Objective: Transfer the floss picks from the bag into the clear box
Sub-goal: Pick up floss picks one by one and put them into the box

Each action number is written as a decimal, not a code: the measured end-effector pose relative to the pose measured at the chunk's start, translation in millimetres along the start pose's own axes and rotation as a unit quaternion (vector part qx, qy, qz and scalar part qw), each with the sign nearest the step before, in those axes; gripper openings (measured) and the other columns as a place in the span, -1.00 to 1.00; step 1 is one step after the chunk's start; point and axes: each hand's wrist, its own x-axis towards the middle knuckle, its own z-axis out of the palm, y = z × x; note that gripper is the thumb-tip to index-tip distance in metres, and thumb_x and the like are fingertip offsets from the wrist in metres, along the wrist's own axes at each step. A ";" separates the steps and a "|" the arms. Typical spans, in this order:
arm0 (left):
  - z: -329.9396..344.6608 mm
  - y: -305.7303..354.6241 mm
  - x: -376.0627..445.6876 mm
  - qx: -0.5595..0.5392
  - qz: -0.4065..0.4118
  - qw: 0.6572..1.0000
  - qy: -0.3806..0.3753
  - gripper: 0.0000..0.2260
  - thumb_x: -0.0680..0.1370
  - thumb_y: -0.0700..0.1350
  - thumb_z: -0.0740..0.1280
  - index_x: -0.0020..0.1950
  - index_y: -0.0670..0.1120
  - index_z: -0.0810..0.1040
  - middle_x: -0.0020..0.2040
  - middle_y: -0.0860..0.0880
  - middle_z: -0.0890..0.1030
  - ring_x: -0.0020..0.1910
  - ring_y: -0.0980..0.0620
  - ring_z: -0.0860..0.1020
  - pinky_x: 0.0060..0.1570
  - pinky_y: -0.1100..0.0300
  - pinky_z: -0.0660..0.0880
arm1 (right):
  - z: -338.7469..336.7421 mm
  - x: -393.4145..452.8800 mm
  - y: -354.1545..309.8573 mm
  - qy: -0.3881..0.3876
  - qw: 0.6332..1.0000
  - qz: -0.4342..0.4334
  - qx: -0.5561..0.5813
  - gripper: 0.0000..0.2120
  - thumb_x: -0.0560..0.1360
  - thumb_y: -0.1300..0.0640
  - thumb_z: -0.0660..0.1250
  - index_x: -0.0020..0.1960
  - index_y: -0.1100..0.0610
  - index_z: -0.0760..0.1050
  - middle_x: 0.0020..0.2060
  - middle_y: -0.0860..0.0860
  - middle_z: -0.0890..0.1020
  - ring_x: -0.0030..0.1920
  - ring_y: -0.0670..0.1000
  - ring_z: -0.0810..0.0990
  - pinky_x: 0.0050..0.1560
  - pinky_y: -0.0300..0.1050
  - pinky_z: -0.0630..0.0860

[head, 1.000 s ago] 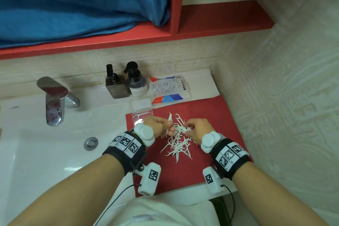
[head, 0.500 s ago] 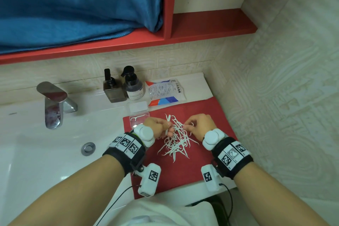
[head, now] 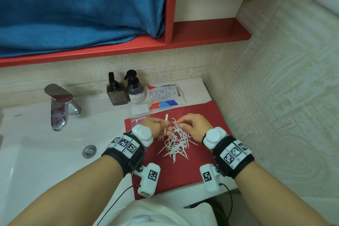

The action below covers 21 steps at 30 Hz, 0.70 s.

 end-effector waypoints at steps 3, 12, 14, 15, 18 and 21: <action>-0.1 -1.7 0.9 -0.001 0.000 1.000 0.005 -0.90 0.56 -0.22 0.33 -0.06 -0.22 0.62 -0.24 -0.09 0.68 -0.33 0.04 0.66 -0.20 0.18 0.57 | -0.7 -1.0 -2.9 -0.025 1.000 0.013 -0.001 -0.89 0.49 0.16 0.43 0.01 0.06 0.67 -0.21 -0.21 0.61 -0.19 -0.32 0.57 -0.13 -0.47 0.44; 3.1 -4.8 -0.8 0.093 0.065 0.993 -0.040 -0.89 0.54 -0.17 0.37 -0.06 -0.18 0.67 -0.33 -0.07 0.68 -0.32 0.06 0.66 -0.24 0.27 0.59 | -1.3 7.6 -5.7 0.000 0.994 0.089 0.058 -0.77 0.28 0.07 0.62 -0.15 0.02 0.62 -0.30 -0.04 0.67 -0.38 -0.15 0.65 -0.34 -0.30 0.55; 3.3 -5.1 -2.0 0.108 0.075 0.991 -0.038 -0.89 0.53 -0.16 0.38 -0.05 -0.18 0.67 -0.36 -0.04 0.67 -0.37 0.12 0.65 -0.29 0.31 0.57 | 1.9 8.2 -5.0 0.014 0.989 0.090 0.113 -0.80 0.32 0.15 0.60 -0.12 0.08 0.63 -0.28 0.01 0.69 -0.35 -0.05 0.69 -0.30 -0.21 0.62; 3.4 -4.4 -0.7 0.112 0.078 0.990 -0.035 -0.88 0.53 -0.17 0.39 -0.05 -0.21 0.66 -0.38 -0.03 0.65 -0.40 0.15 0.63 -0.35 0.34 0.54 | 3.6 9.8 -3.0 0.017 0.984 0.088 0.151 -0.80 0.33 0.20 0.59 -0.10 0.12 0.63 -0.25 0.06 0.69 -0.32 0.02 0.71 -0.26 -0.13 0.65; 2.4 -4.3 3.2 0.112 0.078 0.990 -0.035 -0.85 0.52 -0.19 0.38 -0.06 -0.28 0.65 -0.46 0.06 0.62 -0.47 0.19 0.58 -0.41 0.39 0.47 | 7.6 10.9 0.5 0.021 0.970 0.087 0.227 -0.80 0.38 0.31 0.53 -0.02 0.21 0.63 -0.15 0.15 0.70 -0.22 0.12 0.72 -0.20 -0.08 0.66; 3.2 -7.3 9.7 0.111 0.074 0.990 -0.040 -0.87 0.53 -0.19 0.38 -0.10 -0.25 0.66 -0.41 0.05 0.64 -0.42 0.14 0.60 -0.35 0.34 0.51 | 8.8 11.1 3.0 0.025 0.956 0.102 0.273 -0.80 0.40 0.36 0.50 0.01 0.25 0.62 -0.15 0.21 0.69 -0.20 0.11 0.72 -0.18 -0.11 0.65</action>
